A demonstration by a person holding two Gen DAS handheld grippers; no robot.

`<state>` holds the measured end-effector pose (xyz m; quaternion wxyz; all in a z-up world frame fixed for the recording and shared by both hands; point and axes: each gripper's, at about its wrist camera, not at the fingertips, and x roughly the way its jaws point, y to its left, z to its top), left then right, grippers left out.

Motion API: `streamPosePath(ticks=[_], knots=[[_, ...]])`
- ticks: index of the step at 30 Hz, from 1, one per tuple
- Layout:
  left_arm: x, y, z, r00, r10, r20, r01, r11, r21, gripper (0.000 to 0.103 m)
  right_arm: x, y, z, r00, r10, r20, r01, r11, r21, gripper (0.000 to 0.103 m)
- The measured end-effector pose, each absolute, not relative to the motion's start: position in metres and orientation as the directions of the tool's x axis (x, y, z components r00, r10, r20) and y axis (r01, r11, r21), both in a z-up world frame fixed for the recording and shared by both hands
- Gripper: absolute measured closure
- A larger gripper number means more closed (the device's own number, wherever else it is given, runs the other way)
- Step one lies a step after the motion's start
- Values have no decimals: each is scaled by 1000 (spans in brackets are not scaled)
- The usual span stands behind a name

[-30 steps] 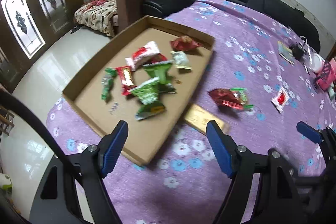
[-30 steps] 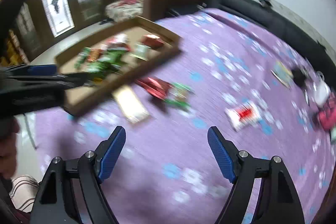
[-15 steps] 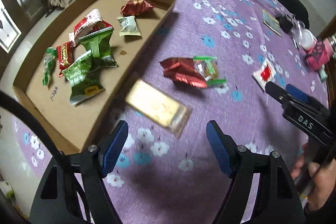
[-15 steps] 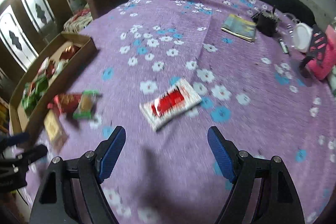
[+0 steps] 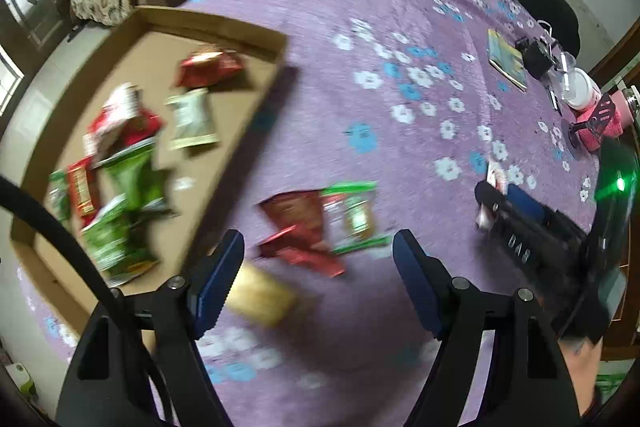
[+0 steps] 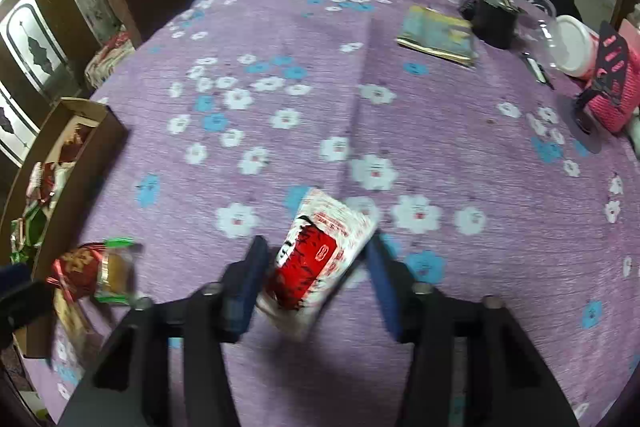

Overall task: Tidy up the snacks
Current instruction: 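Grasp the white-red packet with right tool while left tool grasps the yellow candy pack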

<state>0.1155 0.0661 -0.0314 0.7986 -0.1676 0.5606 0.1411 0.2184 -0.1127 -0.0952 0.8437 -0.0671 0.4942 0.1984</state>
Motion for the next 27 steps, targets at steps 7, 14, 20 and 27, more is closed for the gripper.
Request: streamPosePath(ticks=[7,14,20,27], knots=[[165,50,-54,193,94,-977,-501,865,-16,26,219,-119,-93,423,272,-864,-436,897,69,61],[178,35,-73,94,27,-995,-540,841,-29,27,220,-116,-94,419,286,-862,-453,888,75,59],[185,39,-84,65,68,-996,-534,845,23,24,221,-117,-94,407,309,-860,-489,869,81,57],[182,44,-84,93,56,-994,-533,846,-2,30,222,-107,-94,421,254,-871,-500,866,10,58]])
